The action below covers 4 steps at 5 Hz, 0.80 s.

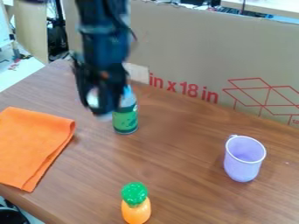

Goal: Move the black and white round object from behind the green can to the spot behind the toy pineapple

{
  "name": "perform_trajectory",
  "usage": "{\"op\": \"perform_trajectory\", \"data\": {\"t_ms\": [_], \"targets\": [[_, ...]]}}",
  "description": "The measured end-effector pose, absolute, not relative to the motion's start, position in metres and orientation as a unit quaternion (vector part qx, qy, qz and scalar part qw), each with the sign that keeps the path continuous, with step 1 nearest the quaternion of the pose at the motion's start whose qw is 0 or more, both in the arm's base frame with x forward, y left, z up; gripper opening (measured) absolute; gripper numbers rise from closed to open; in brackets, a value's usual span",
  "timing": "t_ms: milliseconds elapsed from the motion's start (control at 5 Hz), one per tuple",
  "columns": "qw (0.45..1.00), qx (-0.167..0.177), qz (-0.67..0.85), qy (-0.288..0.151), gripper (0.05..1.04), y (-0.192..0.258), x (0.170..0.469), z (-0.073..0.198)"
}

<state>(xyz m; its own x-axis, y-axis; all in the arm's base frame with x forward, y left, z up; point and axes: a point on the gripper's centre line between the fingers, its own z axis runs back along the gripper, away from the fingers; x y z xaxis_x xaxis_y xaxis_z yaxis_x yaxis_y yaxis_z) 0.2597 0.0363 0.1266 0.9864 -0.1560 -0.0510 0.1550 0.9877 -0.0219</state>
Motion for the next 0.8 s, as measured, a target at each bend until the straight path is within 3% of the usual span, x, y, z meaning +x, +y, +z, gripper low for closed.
{"op": "perform_trajectory", "data": {"t_ms": [200, 800], "targets": [[0.993, -0.004, -0.097, 0.06, 0.596, 0.03, 0.255, 0.086], [0.992, -0.009, -0.096, 0.079, 0.595, 0.038, 0.252, 0.035]]}}
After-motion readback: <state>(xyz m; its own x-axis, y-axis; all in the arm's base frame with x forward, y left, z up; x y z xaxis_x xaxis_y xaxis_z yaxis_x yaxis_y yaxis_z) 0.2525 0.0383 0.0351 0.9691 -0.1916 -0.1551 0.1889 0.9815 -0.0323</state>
